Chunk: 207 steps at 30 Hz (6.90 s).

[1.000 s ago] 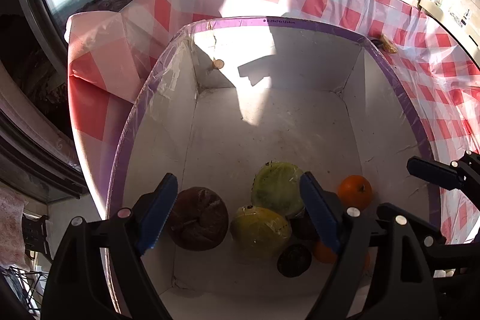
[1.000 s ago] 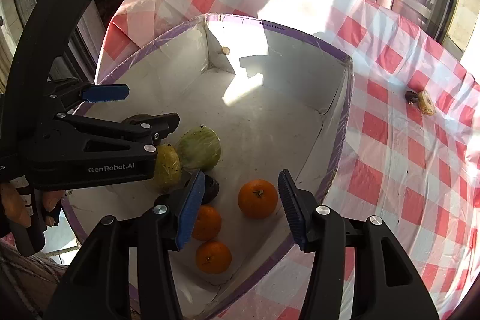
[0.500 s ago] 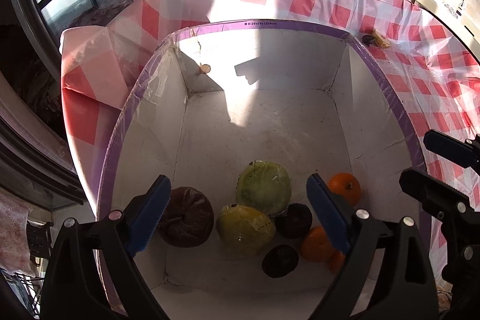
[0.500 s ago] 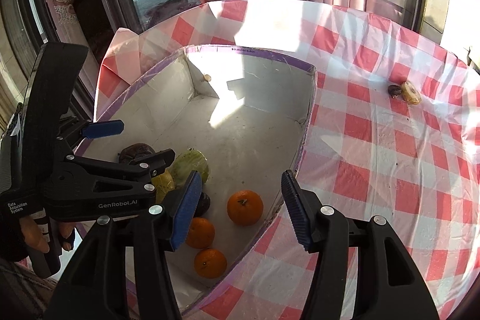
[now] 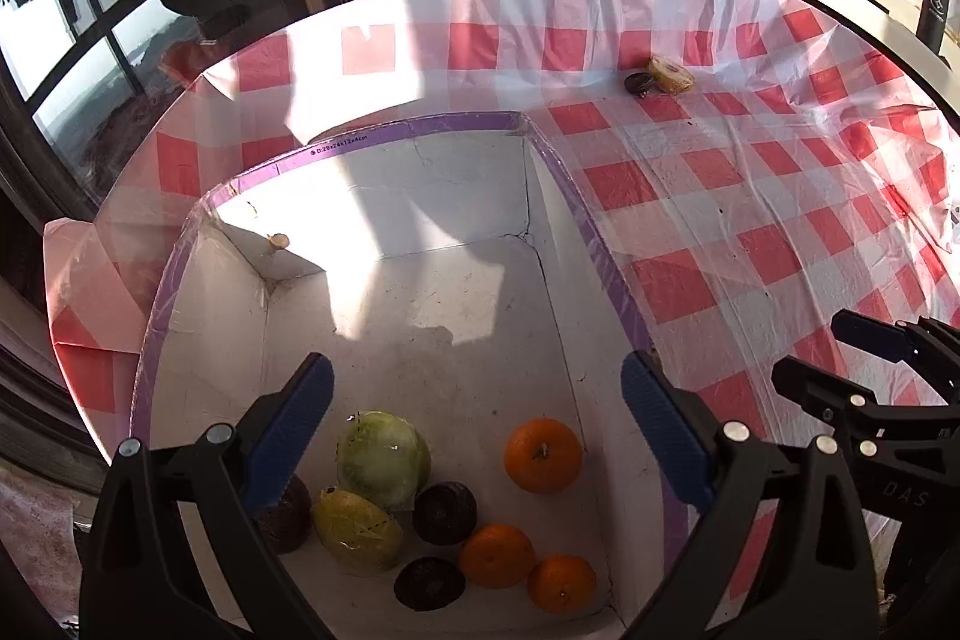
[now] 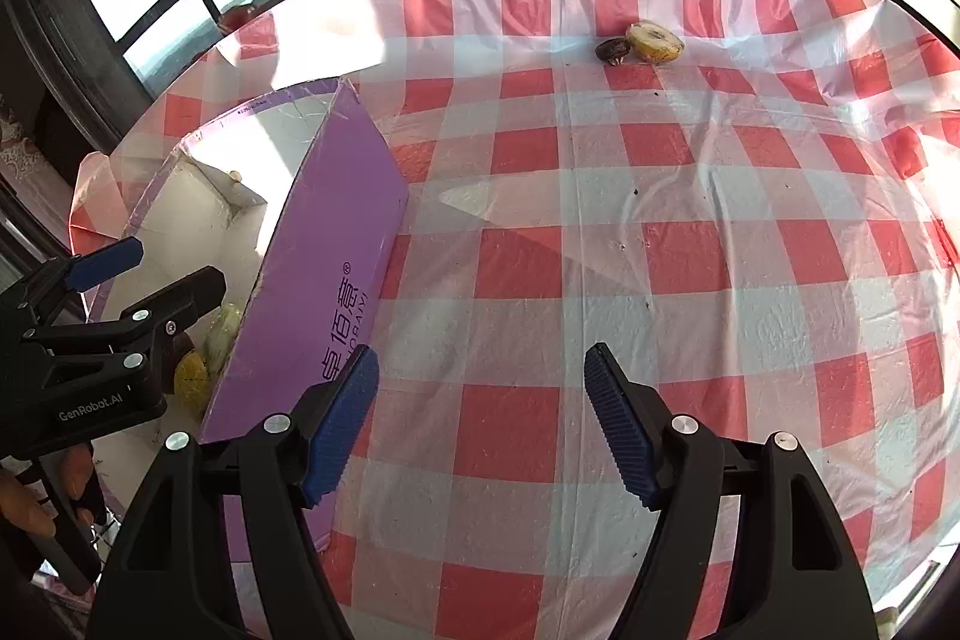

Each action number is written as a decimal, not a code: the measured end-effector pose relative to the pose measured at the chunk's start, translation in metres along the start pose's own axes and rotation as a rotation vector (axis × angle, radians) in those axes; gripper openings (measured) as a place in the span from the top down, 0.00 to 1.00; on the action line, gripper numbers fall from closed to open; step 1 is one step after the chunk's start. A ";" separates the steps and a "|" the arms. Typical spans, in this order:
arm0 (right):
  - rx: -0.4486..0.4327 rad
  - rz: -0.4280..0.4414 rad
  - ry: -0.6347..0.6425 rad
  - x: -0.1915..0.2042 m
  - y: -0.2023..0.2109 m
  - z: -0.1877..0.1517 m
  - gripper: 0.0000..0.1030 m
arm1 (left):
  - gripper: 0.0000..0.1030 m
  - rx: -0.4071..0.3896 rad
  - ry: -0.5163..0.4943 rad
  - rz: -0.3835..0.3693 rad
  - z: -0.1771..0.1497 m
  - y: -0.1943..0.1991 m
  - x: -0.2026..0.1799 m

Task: Organize fruits
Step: 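Withdraw both open tools from the box toward the last two fruits, then grasp the dark passion fruit with the left tool while the right tool grasps the wrapped cut apple, then carry the passion fruit and the wrapped apple over the white box with both tools, then open the left tool to drop the passion fruit while the right tool drops the wrapped apple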

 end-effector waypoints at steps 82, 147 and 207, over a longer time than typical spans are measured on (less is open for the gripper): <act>-0.077 -0.120 -0.025 -0.271 -0.127 0.139 0.40 | 0.64 -0.006 0.230 -0.069 0.173 -0.298 -0.190; -0.100 -0.069 0.193 0.012 0.024 0.034 0.40 | 0.64 -0.044 -0.146 -0.212 0.020 0.007 -0.076; 0.069 0.163 0.603 0.205 -0.027 -0.024 0.25 | 0.07 -0.016 0.176 0.069 -0.058 0.026 0.133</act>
Point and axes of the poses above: each gripper's, at about its wrist camera, not at the fingertips, and y roughly against the way its jaws point, x to its left, z to its top, the point moved 8 cm from there along -y, roughly the way its jaws point, and after that the axes turned 10 degrees about -x, right-handed, at the moved point
